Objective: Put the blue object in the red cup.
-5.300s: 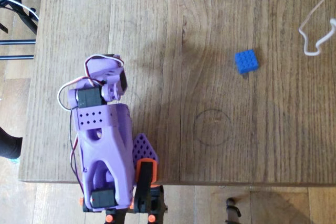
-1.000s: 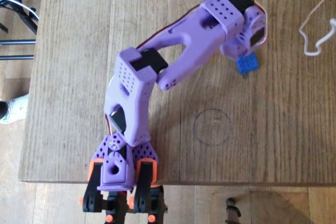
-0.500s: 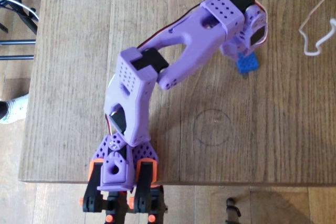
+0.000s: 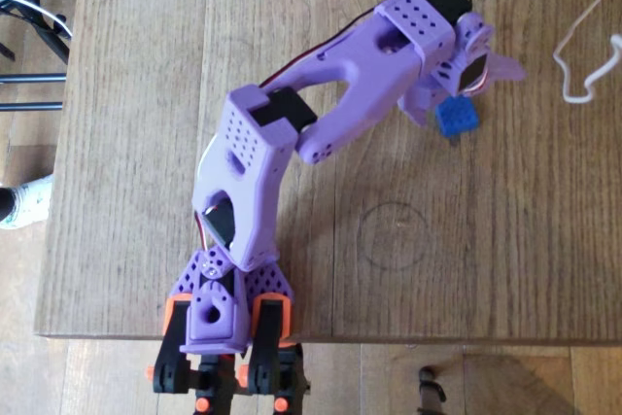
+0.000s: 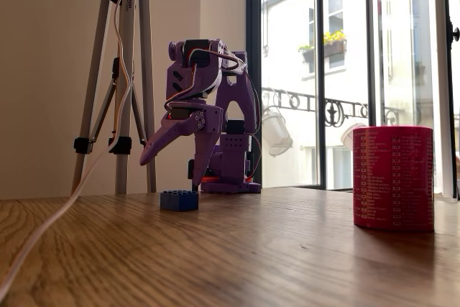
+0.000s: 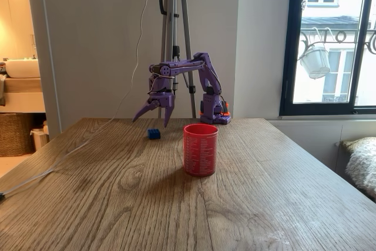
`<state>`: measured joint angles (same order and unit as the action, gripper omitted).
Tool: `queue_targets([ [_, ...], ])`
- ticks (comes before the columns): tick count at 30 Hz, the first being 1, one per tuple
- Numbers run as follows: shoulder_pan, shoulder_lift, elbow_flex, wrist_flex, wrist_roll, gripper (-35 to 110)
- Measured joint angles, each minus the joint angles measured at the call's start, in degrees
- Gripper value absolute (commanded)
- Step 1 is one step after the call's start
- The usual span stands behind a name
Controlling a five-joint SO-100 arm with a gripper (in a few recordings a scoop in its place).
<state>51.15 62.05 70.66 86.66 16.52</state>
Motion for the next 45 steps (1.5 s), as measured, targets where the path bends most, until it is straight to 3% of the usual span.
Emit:
queue_targets([
  [22,-1.1,-9.1,-5.9,-3.4,-0.6,48],
  [24,-0.8,-9.1,-5.9,-3.5,-0.6,29],
  [25,-0.6,-9.1,-6.1,-3.5,-0.9,6],
  [26,-0.6,-9.1,-6.2,-3.5,-1.2,1],
  [45,2.1,-7.5,-13.0,-1.6,-7.0,1],
])
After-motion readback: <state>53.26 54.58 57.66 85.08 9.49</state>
